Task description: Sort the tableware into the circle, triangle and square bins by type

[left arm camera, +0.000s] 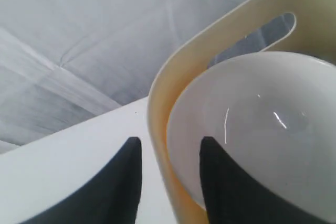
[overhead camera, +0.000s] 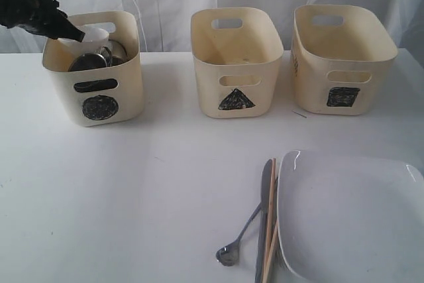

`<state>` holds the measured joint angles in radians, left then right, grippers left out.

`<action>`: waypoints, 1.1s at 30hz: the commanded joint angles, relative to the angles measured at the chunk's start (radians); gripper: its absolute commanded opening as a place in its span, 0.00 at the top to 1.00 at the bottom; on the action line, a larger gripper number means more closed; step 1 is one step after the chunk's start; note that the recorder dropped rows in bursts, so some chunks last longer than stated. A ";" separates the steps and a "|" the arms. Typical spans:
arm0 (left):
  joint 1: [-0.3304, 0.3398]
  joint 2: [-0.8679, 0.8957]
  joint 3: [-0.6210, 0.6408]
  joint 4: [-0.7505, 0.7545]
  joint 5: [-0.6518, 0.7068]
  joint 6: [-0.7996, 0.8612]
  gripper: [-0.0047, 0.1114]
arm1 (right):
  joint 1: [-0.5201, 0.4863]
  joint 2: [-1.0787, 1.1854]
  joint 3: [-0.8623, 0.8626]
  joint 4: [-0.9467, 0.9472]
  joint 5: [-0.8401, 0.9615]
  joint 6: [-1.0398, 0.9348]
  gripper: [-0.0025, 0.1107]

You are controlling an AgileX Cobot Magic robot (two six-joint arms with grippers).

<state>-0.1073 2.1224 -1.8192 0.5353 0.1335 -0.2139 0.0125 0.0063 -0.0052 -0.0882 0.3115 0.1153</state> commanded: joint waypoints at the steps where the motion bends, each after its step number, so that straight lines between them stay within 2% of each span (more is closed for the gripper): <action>1: 0.002 -0.071 -0.008 -0.058 0.108 -0.015 0.59 | 0.007 -0.006 0.005 -0.005 -0.014 -0.007 0.98; 4: 0.002 -0.121 0.030 -0.092 0.133 0.001 0.59 | 0.007 -0.006 0.005 -0.005 -0.014 -0.007 0.98; 8: -0.017 -0.218 0.135 -0.202 0.131 0.121 0.59 | 0.007 -0.006 0.005 -0.005 -0.014 -0.007 0.98; 10: -0.042 -0.272 0.196 -0.228 0.144 0.182 0.59 | 0.007 -0.006 0.005 -0.005 -0.014 -0.007 0.98; 14: -0.105 -0.376 0.302 -0.237 0.168 0.193 0.59 | 0.007 -0.006 0.005 -0.005 -0.014 -0.007 0.98; 21: -0.291 -0.516 0.354 -0.336 0.354 0.193 0.59 | 0.007 -0.006 0.005 -0.005 -0.014 -0.007 0.98; 27: -0.469 -0.538 0.357 -0.426 0.533 0.195 0.59 | 0.007 -0.006 0.005 -0.005 -0.014 -0.007 0.98; 33: -0.618 -0.530 0.444 -0.480 0.594 0.195 0.56 | 0.007 -0.006 0.005 -0.005 -0.014 -0.007 0.98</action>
<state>-0.6701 1.5932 -1.4130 0.0846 0.6813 -0.0221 0.0125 0.0063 -0.0052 -0.0882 0.3115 0.1136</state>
